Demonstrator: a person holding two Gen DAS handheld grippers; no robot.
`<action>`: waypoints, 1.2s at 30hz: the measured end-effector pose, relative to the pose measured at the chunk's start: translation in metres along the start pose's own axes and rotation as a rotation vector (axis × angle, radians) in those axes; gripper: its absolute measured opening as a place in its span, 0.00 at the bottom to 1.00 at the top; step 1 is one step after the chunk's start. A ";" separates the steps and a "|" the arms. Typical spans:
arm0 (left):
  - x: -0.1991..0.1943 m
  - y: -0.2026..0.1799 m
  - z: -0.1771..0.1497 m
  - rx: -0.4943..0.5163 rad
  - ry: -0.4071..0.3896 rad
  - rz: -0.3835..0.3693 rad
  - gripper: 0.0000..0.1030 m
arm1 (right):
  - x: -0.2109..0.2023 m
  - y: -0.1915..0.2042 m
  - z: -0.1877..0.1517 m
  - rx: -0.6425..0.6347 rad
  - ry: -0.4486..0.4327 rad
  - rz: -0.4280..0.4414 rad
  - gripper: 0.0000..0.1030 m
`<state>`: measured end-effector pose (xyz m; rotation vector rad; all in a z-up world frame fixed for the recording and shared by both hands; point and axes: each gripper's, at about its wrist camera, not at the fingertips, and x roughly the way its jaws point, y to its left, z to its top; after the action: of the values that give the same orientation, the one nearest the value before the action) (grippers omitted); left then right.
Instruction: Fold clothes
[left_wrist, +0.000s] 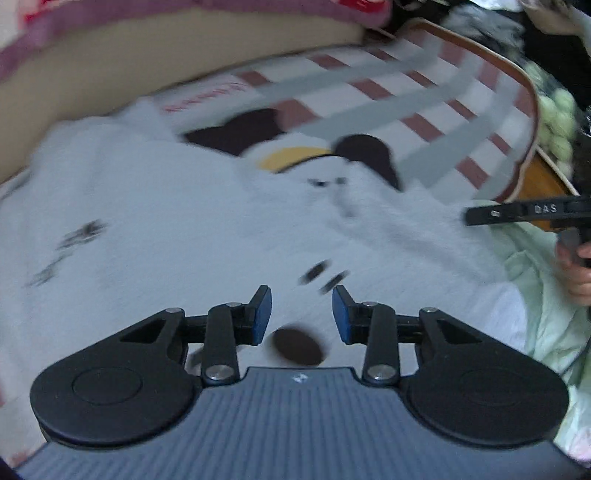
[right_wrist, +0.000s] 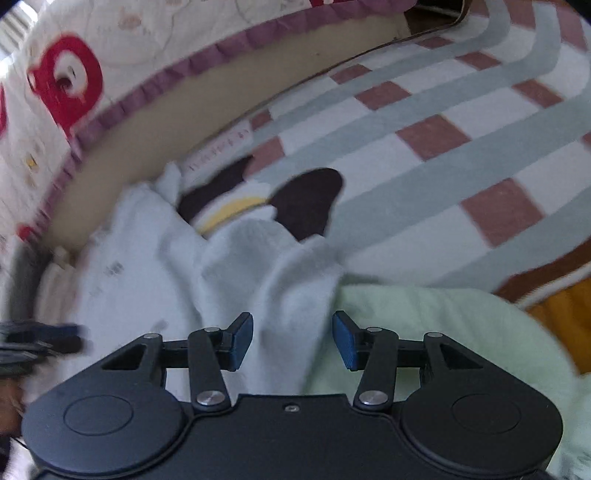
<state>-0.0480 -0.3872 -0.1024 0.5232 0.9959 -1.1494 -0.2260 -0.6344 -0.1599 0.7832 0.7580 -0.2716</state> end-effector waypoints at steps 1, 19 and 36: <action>0.009 -0.009 0.005 0.017 0.016 0.004 0.34 | 0.006 -0.003 0.003 0.037 0.000 0.046 0.52; 0.003 0.001 -0.006 -0.135 0.014 0.100 0.40 | -0.026 0.029 -0.003 -0.205 -0.345 -0.225 0.02; -0.081 0.128 -0.106 -0.404 0.098 0.486 0.41 | 0.001 -0.015 -0.020 -0.179 -0.127 -0.544 0.02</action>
<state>0.0241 -0.2173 -0.1025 0.4622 1.0760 -0.4774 -0.2429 -0.6307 -0.1775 0.3740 0.8527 -0.7251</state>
